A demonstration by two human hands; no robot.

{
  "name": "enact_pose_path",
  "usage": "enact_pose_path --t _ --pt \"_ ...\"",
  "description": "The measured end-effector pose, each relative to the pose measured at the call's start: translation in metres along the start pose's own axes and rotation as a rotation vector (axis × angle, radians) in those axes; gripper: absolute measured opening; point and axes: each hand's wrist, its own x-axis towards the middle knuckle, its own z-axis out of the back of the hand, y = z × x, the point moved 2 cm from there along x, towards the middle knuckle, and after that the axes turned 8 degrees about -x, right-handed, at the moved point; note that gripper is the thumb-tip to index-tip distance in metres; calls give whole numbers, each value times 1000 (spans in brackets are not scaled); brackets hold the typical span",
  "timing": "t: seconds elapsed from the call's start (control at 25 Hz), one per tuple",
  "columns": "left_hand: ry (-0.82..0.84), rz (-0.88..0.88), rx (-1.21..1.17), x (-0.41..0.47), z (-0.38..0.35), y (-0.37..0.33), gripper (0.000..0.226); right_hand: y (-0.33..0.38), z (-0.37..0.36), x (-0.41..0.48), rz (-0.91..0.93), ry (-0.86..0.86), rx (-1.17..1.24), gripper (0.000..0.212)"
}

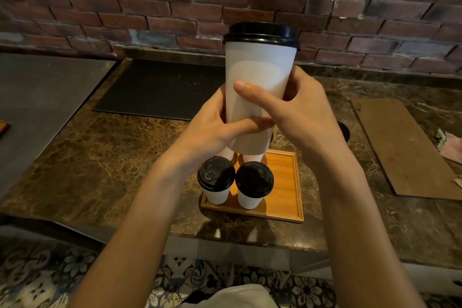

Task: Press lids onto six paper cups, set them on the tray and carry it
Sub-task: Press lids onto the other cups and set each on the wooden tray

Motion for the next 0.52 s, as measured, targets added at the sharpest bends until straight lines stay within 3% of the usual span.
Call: enact_pose_path --t 0.24,0.52 --pt "-49 -74 46 3 -6 3 53 5 -6 -5 4 -145 -234 90" --pt "-51 -113 69 4 -4 -4 58 9 -3 -6 75 -212 -171 84"
